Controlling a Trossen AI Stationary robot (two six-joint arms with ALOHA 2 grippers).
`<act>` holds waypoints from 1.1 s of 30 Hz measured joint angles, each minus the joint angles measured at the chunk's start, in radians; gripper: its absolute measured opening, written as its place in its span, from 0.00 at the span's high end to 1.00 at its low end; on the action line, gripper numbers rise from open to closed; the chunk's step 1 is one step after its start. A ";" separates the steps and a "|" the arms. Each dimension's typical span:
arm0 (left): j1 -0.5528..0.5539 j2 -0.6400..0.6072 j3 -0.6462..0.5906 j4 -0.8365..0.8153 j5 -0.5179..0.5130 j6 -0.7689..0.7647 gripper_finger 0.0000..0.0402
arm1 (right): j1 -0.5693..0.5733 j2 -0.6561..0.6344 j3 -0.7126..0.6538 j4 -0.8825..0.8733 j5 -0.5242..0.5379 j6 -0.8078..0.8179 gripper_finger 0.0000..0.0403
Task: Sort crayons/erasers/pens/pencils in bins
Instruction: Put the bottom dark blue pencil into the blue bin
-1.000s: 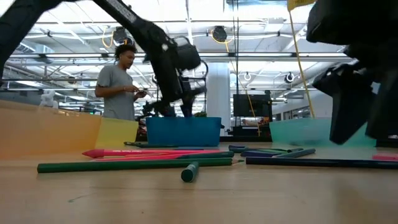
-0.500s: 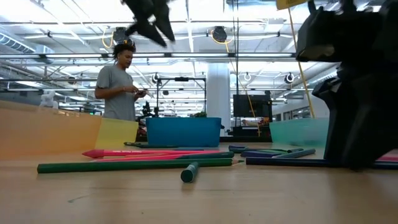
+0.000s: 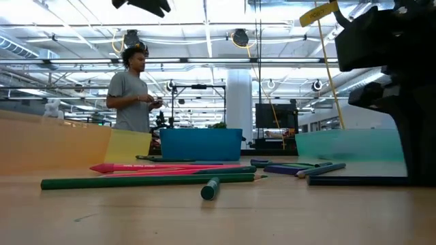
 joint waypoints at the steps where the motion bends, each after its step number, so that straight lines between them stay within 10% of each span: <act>1: -0.003 -0.004 0.000 -0.023 -0.019 -0.002 0.70 | 0.000 0.000 0.000 -0.006 -0.011 0.004 0.94; 33: -0.005 -0.004 0.000 -0.100 -0.070 -0.018 0.71 | -0.048 -0.080 -0.005 -0.078 -0.019 0.199 0.97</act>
